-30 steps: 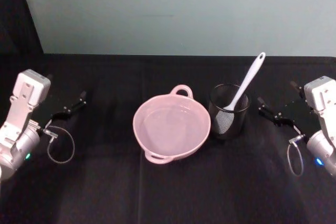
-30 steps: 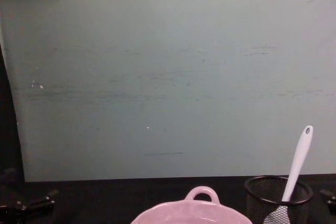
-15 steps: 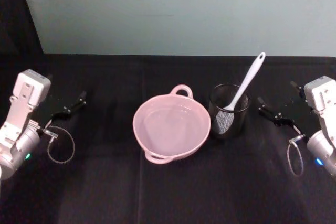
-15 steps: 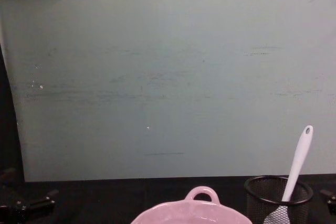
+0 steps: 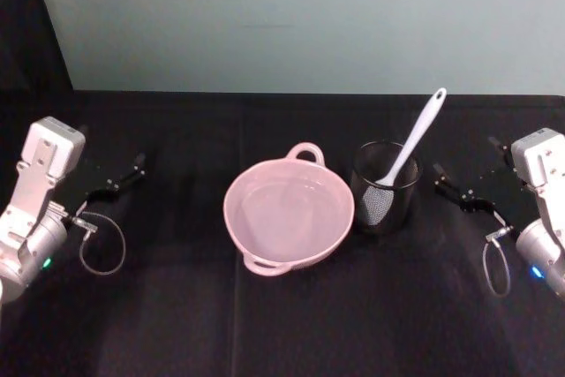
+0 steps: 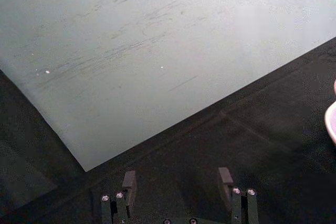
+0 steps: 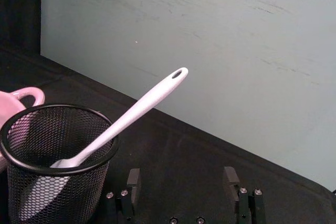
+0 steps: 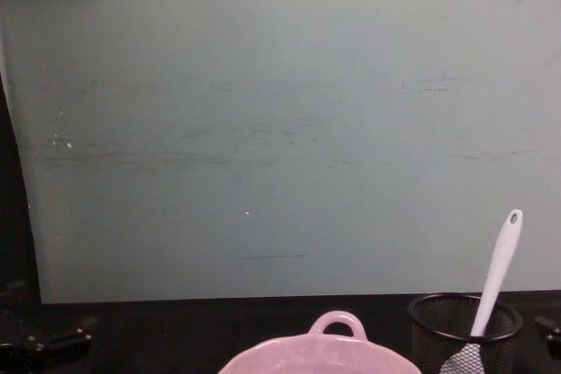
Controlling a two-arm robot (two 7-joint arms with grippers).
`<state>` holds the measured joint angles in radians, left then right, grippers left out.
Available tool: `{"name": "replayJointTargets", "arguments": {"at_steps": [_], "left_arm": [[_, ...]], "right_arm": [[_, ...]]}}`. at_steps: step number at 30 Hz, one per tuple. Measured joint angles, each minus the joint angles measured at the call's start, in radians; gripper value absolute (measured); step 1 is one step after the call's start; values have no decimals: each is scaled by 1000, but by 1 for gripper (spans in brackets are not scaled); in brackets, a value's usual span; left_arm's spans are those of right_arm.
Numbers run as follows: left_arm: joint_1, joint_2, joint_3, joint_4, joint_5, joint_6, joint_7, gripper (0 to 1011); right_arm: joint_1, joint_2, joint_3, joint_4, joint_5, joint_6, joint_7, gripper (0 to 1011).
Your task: Use the one hand to pick up the spoon and stir the clear water in the bowl.
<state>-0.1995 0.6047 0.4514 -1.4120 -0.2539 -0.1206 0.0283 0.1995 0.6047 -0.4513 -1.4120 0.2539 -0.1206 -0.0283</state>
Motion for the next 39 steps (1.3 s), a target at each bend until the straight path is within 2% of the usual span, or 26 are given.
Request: {"name": "replayJointTargets", "arguments": {"at_steps": [8,12,14,18,19,21,22,24,25,29,32,34,35,36,39], "left_arm": [[0,0,0,0,0,0,0,1011],[0,0,0,0,0,0,0,1011],[0,0,0,0,0,0,0,1011],[0,0,0,0,0,0,0,1011],[0,0,0,0,0,0,0,1011],[0,0,0,0,0,0,0,1011],[0,0,0,0,0,0,0,1011],[0,0,0,0,0,0,0,1011],[0,0,0,0,0,0,0,1011],[0,0,0,0,0,0,0,1011],[0,0,0,0,0,0,0,1011],[0,0,0,0,0,0,0,1011],[0,0,0,0,0,0,0,1011],[0,0,0,0,0,0,0,1011],[0,0,0,0,0,0,0,1011]], "right_arm": [[-5,1,6,-3,0,-1,1,1003],[-35,8,37,-29,23,-5,8,1003],[-62,15,61,-59,49,-8,16,1003],[-121,25,110,-118,122,-8,44,1002],[-140,25,127,-137,158,-8,62,1002],[-155,22,145,-151,203,-8,87,1002],[-163,13,160,-157,249,-8,118,1003],[-165,3,172,-158,287,-4,144,1003],[-162,-11,180,-156,333,4,177,1002],[-140,-48,193,-134,414,27,238,1003],[-90,-110,204,-74,513,62,309,1003],[-60,-145,211,-35,562,83,344,1002],[-60,-145,211,-35,562,83,344,1003],[-37,-171,216,-7,598,101,369,1003],[1,-210,225,42,659,137,402,1003]]}}
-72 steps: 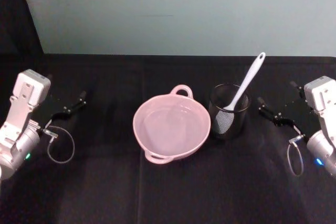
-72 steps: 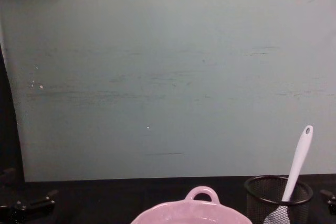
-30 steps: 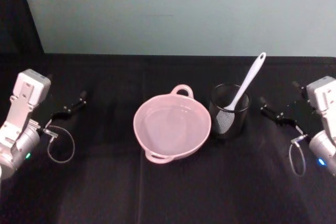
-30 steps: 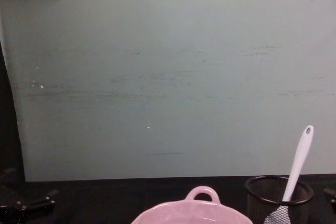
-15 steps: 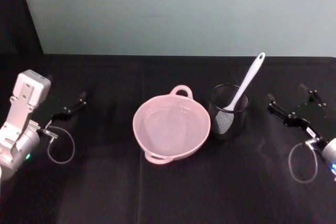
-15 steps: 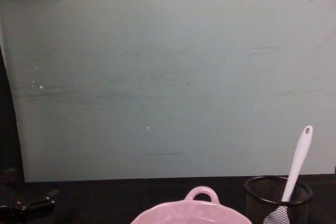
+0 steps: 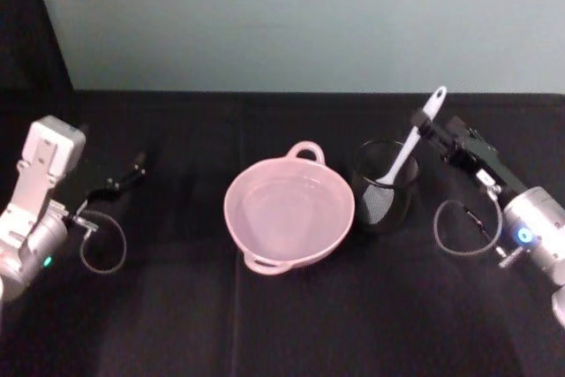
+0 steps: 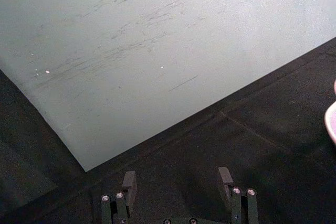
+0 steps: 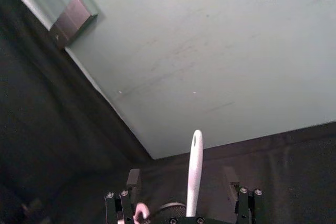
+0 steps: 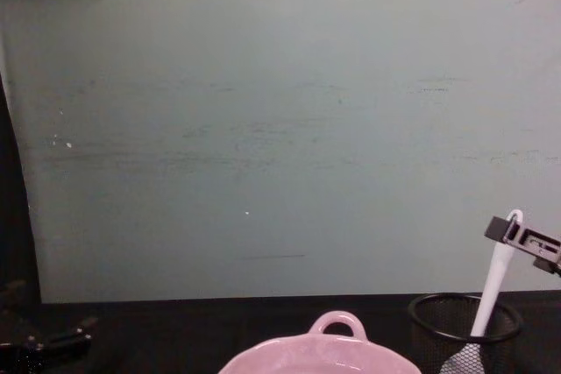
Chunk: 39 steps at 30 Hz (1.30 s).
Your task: Use the one hand to pick up the spoon and stir the clear water in the bowl.
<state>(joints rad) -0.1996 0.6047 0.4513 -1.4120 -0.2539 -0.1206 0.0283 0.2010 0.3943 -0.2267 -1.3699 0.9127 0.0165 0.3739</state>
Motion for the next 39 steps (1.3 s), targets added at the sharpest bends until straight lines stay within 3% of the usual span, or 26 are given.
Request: {"name": "replayJointTargets", "arguments": {"at_steps": [9,15,18,22,25,26,39], "left_arm": [[0,0,0,0,0,0,0,1011],[0,0,0,0,0,0,0,1011],[0,0,0,0,0,0,0,1011],[0,0,0,0,0,0,0,1011],[0,0,0,0,0,0,0,1011],[0,0,0,0,0,0,0,1011],[0,0,0,0,0,0,0,1011]], "right_arm": [[64,-49,8,87,133,76,38,995],[72,-50,5,97,166,85,37,863],[72,-47,2,98,173,85,35,813],[76,-39,-10,98,180,88,25,656],[79,-31,-20,98,180,88,16,596],[80,-30,-22,98,180,88,13,513],[85,8,-60,65,158,59,-14,134]]}}
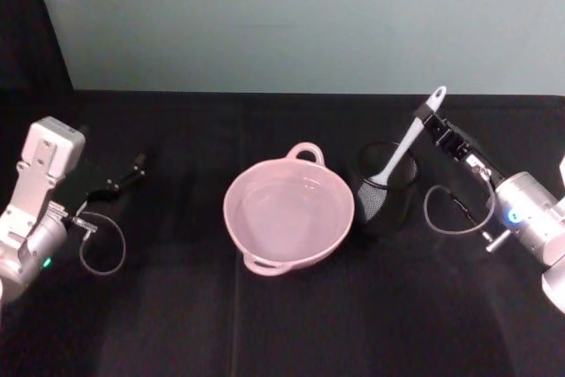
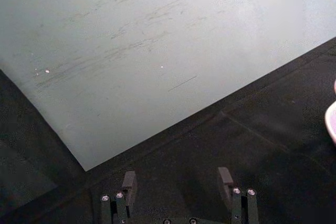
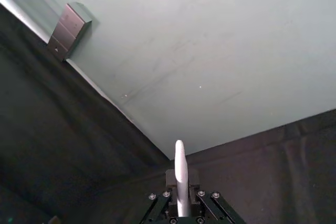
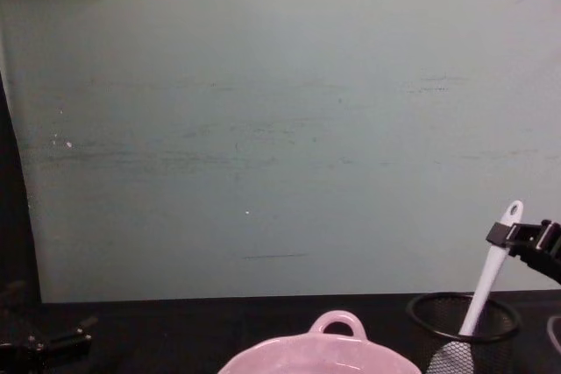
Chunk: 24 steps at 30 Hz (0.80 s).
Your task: Use the one hand to pick up the spoon and stir the clear water in the bowl.
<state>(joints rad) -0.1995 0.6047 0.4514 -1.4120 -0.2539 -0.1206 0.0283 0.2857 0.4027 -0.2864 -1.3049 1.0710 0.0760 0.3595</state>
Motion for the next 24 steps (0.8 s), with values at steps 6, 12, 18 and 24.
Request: {"name": "replayJointTargets", "arguments": {"at_steps": [6,12,18,24], "left_arm": [[0,0,0,0,0,0,0,1011],[0,0,0,0,0,0,0,1011],[0,0,0,0,0,0,0,1011],[0,0,0,0,0,0,0,1011]], "right_arm": [[-6,20,-8,-43,-34,-22,-13,124],[-2,58,-26,-110,-121,-43,-29,125],[14,103,-40,-195,-224,-42,-45,124],[34,138,-42,-267,-286,-18,-53,124]]}}
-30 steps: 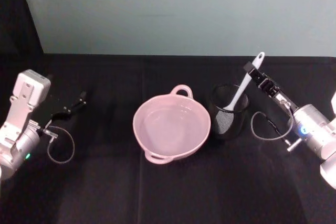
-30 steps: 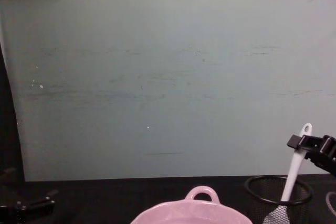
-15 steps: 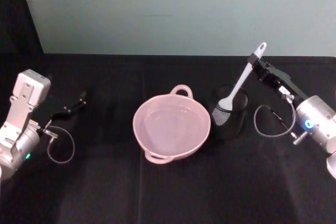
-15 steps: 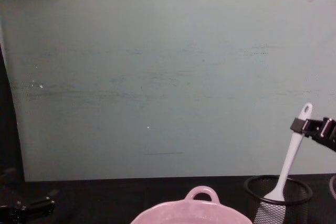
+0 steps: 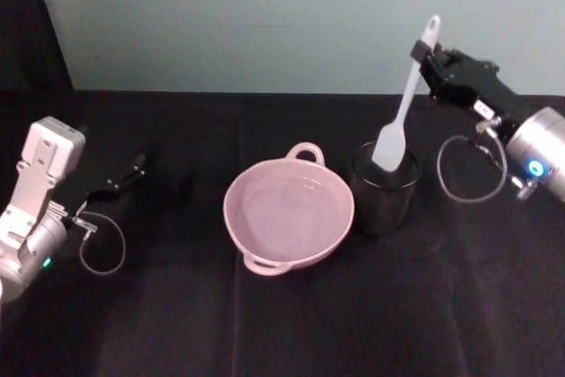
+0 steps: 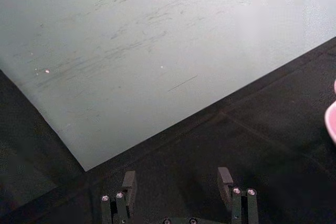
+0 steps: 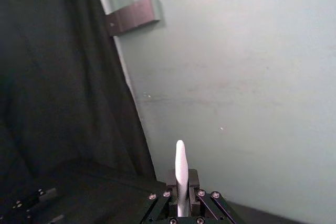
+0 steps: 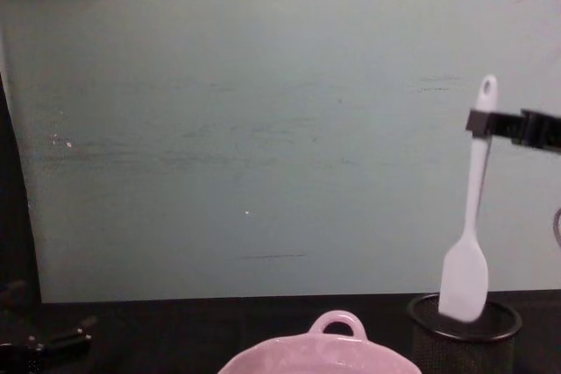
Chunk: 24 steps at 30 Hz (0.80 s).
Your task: Use the one hand to pick up the spoon and stir the clear water in the bowl.
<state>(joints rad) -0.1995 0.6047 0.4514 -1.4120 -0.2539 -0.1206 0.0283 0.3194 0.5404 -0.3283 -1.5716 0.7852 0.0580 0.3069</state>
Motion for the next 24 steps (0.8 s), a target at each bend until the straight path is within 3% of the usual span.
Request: {"name": "replayJointTargets", "arguments": {"at_steps": [5,13,24], "left_arm": [[0,0,0,0,0,0,0,1011],[0,0,0,0,0,0,0,1011],[0,0,0,0,0,0,0,1011]], "right_arm": [[26,30,6,-72,-27,57,9,124],[59,42,2,-115,-51,119,15,124],[67,44,-1,-127,-60,140,15,124]]}}
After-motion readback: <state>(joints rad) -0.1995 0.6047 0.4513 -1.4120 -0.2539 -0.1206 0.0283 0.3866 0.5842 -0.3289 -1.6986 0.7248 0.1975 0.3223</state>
